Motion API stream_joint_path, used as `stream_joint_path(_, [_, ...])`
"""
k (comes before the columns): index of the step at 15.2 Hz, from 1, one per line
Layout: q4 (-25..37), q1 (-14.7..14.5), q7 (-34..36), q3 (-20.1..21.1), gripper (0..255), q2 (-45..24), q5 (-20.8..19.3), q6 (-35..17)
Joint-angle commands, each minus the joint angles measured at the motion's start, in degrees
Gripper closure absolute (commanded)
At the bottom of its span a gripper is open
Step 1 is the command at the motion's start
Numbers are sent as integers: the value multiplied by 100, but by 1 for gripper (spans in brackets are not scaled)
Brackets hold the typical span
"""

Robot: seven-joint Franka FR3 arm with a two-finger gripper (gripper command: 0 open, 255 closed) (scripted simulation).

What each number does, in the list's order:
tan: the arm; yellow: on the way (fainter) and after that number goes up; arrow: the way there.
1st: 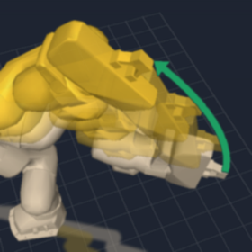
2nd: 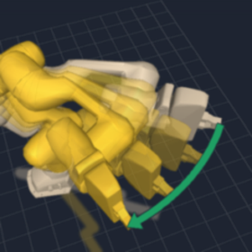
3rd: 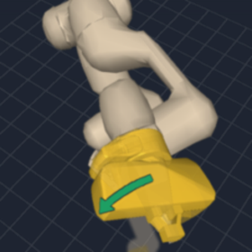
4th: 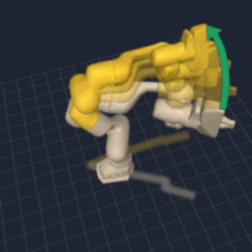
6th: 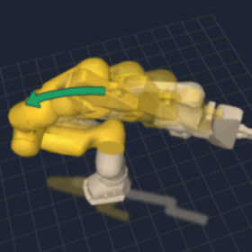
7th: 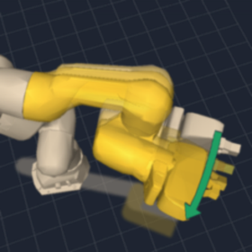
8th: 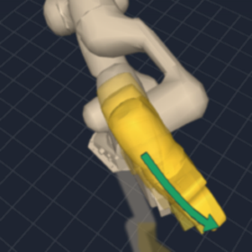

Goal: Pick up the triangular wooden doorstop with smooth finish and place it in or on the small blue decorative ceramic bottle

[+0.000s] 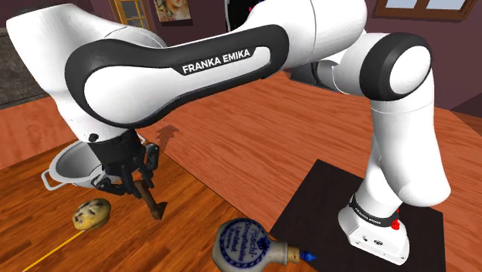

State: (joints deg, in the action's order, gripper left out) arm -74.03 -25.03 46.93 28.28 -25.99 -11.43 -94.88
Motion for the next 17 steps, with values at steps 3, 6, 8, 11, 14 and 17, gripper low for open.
stream_joint_path(3, [-1199, 300, -20, 146, 255, 983, 401, -293])
stream_joint_path(6, [-2066, 483, -119, 213, 255, 1779, 780, -463])
stream_joint_path(8, [-2572, 560, -210, 230, 255, 2298, 1043, -522])
stream_joint_path(11, [-3246, 596, -363, 202, 255, 3062, 1433, -533])
stream_joint_path(14, [-3831, 548, -508, 125, 255, 3805, 1791, -459])
stream_joint_path(17, [-4339, 435, -623, 18, 255, 4522, 2100, -308])
